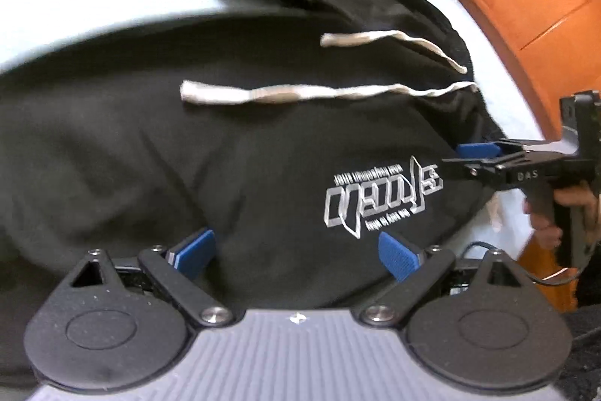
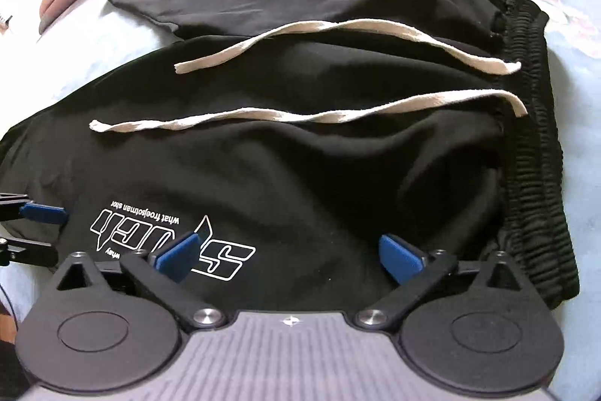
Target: Fold clothes
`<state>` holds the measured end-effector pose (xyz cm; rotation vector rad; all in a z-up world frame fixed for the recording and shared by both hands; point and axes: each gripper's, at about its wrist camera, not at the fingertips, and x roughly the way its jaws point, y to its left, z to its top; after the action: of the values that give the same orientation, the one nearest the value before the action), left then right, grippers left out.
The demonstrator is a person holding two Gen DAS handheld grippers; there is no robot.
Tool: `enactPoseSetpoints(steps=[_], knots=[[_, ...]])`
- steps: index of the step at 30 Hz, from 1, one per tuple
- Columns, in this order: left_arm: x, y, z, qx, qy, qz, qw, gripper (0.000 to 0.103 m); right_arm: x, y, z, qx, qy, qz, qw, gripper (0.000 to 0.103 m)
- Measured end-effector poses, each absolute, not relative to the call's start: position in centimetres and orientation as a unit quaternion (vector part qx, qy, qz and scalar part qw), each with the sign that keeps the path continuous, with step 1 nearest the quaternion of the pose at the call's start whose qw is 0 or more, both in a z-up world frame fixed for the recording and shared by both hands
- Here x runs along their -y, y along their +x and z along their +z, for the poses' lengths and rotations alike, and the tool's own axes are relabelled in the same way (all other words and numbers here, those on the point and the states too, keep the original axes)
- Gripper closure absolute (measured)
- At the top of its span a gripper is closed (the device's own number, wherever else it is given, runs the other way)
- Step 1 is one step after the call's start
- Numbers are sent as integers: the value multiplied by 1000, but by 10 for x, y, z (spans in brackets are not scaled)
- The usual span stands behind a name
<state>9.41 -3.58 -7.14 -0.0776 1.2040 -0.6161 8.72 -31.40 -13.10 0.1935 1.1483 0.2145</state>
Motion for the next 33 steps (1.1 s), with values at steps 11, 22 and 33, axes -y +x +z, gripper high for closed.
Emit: enactPoseSetpoints(steps=[11,22,33], knots=[[44,114,-86,-561,-50,-252,787,5,317,86,-124,-556,89,101,820,0],[47,114,-89,-559,-84,-212,797,2,311,99,-121,-598,56,113,791,0],[52,111,-90,-552,-76,-200,806,1,319,112,-118,-643,79,107,754,0]])
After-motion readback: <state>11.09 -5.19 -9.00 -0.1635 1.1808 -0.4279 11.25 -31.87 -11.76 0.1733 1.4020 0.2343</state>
